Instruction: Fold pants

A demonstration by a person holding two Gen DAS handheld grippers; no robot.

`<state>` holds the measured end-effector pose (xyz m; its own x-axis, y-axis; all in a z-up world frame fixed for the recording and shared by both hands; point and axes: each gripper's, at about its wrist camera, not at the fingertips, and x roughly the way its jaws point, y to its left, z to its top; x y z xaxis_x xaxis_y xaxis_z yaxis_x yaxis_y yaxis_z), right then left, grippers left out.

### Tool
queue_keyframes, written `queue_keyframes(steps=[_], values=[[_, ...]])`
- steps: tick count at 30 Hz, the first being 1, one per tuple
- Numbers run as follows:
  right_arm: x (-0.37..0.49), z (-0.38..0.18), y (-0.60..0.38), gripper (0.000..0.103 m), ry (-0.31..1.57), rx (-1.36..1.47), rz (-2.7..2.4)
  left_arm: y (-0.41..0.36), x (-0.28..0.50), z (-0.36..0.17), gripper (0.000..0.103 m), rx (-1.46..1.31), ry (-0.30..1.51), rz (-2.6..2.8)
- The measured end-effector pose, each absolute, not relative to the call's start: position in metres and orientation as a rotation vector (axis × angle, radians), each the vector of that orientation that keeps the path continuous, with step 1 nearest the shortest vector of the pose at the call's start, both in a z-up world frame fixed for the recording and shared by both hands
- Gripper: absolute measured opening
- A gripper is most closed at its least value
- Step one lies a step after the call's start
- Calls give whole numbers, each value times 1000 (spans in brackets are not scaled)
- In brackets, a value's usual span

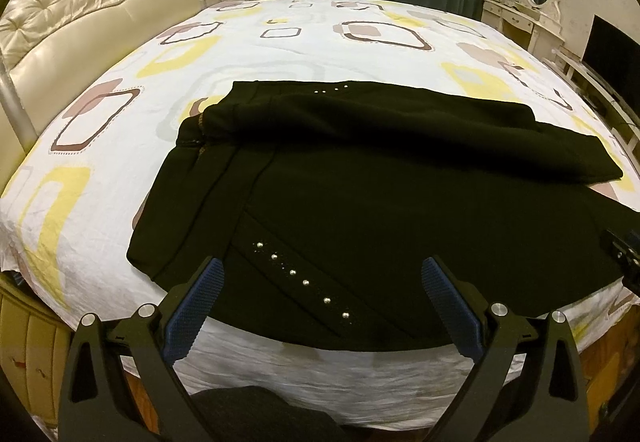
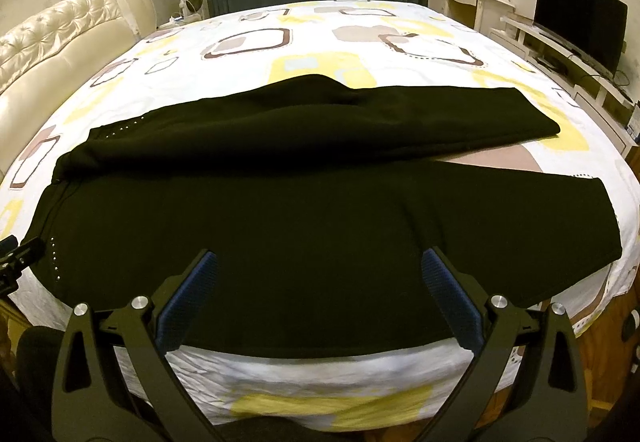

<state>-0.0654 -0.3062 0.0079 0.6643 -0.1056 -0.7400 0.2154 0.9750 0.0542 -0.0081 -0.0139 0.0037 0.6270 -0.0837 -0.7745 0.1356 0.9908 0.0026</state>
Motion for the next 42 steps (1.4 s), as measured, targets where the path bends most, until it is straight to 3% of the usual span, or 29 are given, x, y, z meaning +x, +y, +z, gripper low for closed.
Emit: queue_keyframes(steps=[42], values=[[-66, 2, -305, 101, 840, 150, -172, -18, -12, 6, 99, 69, 881, -145]])
